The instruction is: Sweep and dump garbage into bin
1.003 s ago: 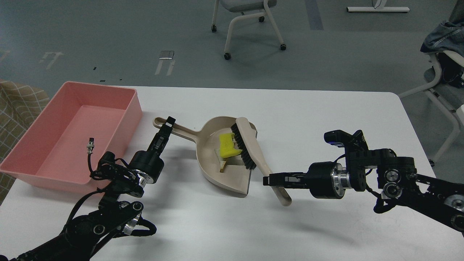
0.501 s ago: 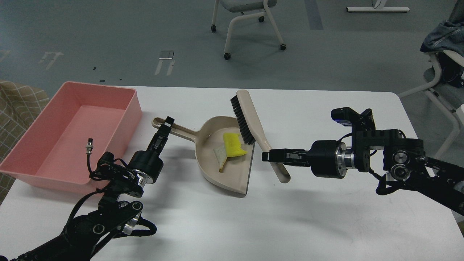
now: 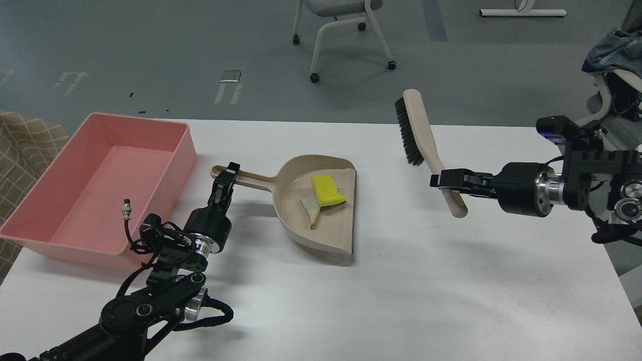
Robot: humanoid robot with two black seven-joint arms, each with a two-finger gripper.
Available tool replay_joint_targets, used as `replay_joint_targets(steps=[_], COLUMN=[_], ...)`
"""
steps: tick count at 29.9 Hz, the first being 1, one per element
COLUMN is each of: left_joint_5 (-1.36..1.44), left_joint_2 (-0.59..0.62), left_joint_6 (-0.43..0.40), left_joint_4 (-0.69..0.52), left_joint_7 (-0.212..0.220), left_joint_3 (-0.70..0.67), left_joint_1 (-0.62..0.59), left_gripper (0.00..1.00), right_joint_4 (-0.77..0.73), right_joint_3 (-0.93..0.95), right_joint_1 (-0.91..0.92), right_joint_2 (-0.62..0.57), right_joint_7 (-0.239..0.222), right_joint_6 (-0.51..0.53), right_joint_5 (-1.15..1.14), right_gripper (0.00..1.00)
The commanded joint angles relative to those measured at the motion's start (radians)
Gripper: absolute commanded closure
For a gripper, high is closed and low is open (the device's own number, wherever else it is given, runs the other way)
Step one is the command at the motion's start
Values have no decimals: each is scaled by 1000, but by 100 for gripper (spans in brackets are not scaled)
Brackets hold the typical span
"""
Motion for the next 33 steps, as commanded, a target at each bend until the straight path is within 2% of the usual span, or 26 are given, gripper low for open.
replay_joint_targets(steps=[1, 6, 10, 17, 19, 24, 29, 33], left_joint_5=[-42, -59, -59, -64, -90, -151, -225, -280], left_joint_2=[3, 38, 90, 234, 312, 452, 549, 624], left_joint_6=[0, 0, 0, 0, 0, 0, 0, 0], left_joint_4=[-11, -57, -126, -243, -310, -405, -407, -396], left_joint_7=[3, 19, 84, 139, 173, 181, 173, 168], left_joint_3=[-2, -34, -71, -123, -150, -172, -221, -334], left_joint_1=[-15, -34, -38, -34, -22, 7, 44, 125], left_gripper=[100, 100, 100, 100, 100, 100, 100, 100], right_joint_4=[-41, -69, -66, -64, -63, -58, -55, -55], right_joint_3=[-7, -5, -5, -10, -10, -11, -11, -11], right_joint_1=[-31, -96, -124, -128, -133, -134, -133, -133], right_joint_2=[-82, -113, -110, -103, -102, -102, -100, -102], right_joint_7=[12, 29, 29, 28, 28, 28, 28, 28], right_joint_6=[0, 0, 0, 0, 0, 0, 0, 0], right_joint_5=[-1, -6, -7, -9, -9, -7, -6, -6], right_gripper=[100, 100, 100, 100, 100, 100, 100, 100])
